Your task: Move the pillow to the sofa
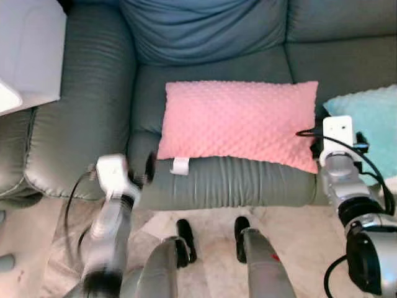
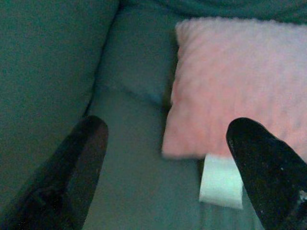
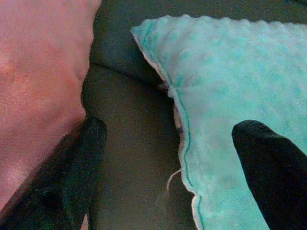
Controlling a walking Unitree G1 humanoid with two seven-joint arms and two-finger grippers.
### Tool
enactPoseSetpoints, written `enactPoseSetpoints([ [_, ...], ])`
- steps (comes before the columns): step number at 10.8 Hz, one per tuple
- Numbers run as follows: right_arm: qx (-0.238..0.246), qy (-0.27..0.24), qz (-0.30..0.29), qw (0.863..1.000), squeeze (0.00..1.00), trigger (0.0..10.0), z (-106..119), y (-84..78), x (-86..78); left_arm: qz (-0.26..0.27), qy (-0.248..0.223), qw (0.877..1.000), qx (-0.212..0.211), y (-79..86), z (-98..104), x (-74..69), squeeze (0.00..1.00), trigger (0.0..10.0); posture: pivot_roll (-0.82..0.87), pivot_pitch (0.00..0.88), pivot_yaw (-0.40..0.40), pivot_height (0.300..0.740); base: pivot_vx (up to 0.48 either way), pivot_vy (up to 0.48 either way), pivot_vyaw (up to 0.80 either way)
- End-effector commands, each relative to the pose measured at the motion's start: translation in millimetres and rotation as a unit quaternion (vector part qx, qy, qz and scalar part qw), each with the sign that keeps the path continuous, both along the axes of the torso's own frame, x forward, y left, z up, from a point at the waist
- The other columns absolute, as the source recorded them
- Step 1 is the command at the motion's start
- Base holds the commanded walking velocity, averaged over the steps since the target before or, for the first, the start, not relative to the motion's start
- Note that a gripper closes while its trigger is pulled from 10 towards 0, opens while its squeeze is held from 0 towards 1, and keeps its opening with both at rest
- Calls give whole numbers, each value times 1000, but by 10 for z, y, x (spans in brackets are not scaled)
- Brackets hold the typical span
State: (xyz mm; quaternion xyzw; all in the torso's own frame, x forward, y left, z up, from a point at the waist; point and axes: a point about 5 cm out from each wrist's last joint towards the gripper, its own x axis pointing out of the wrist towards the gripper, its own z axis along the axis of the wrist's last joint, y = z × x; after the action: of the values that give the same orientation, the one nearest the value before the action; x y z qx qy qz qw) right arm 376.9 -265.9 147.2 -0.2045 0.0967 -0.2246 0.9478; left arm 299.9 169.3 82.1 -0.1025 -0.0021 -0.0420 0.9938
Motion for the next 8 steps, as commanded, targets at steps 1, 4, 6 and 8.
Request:
enactPoseSetpoints([
  [1, -5, 25, -9, 1000, 1000, 10000, -140, -40, -68, 7, 24, 1000, 1, 77, -89, -132, 0, 10000, -109, 470, 197, 740, 0, 0, 0],
  [4, 24, 16, -11, 1000, 1000, 10000, -110, -68, -58, 14, 40, 999, 8, 159, -111, -308, 0, 10000, -87, 473, 195, 740, 0, 0, 0],
  [6, 56, -4, 3, 998, 1000, 10000, -85, -22, -31, 13, 52, 999, 8, 150, -56, -351, 0, 10000, -86, 472, 196, 740, 0, 0, 0],
  [8, 77, -27, 23, 996, 1000, 10000, -29, 31, 6, 7, 59, 998, 6, 128, -31, -382, 0, 10000, -85, 473, 198, 740, 0, 0, 0],
])
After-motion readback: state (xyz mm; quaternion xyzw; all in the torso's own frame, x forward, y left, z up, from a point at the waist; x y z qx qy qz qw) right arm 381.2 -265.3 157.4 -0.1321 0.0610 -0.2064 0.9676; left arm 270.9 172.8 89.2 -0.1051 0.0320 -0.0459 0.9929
